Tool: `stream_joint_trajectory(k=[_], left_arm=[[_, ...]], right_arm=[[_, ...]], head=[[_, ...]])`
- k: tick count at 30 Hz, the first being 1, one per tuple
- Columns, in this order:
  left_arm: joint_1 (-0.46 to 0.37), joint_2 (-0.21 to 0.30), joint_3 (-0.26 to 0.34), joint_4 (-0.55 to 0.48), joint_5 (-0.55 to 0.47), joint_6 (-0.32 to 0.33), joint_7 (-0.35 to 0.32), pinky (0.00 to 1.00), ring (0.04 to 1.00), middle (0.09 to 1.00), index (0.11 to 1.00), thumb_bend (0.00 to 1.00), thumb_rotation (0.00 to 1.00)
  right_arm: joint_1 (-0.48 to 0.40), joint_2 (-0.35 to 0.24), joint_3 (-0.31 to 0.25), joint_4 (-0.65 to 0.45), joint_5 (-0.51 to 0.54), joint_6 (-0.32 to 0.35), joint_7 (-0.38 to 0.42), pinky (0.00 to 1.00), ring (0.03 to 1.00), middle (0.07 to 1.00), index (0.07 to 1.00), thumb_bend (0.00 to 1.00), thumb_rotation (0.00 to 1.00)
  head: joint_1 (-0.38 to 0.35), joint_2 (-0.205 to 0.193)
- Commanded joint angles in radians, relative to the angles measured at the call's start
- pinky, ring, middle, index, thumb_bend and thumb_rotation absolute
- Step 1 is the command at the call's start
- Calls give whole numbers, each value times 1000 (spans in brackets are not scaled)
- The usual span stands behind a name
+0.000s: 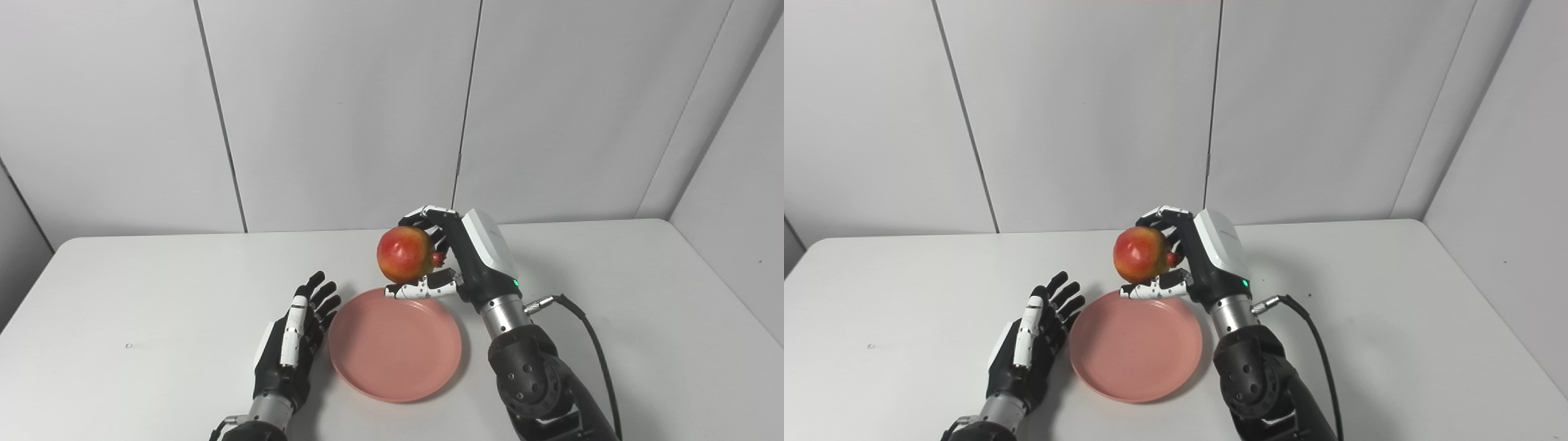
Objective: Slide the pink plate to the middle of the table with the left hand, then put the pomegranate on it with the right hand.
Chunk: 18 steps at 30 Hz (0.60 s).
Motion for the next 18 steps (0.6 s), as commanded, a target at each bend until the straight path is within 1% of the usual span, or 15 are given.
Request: stream_joint_trajectory(k=[1, 3, 8, 13, 18], left_arm=[[-7, -16, -11, 0, 11, -6, 6, 924, 902, 916, 906, 439, 1000], [-9, -23, -10, 3, 12, -6, 8, 928, 902, 916, 907, 447, 1000], [-13, -39, -7, 8, 8, -17, 16, 927, 902, 915, 902, 445, 1000], [-15, -45, -6, 8, 9, -20, 20, 924, 899, 903, 892, 437, 1000], [-17, -47, -7, 1, 18, -8, 33, 920, 896, 902, 883, 438, 1000]], right_arm=[[-18, 13, 8, -6, -6, -68, -15, 333, 396, 447, 522, 526, 0], [-10, 22, 16, 7, -2, -75, -13, 337, 396, 447, 521, 526, 0], [12, 42, 33, 38, -6, -99, -22, 334, 398, 448, 521, 526, 0], [26, 51, 35, 49, -8, -92, -18, 336, 403, 450, 517, 527, 0], [38, 51, 35, 75, -16, -95, -26, 336, 408, 451, 518, 527, 0]], head=[[16, 4], [34, 9], [50, 15], [54, 21], [49, 27]])
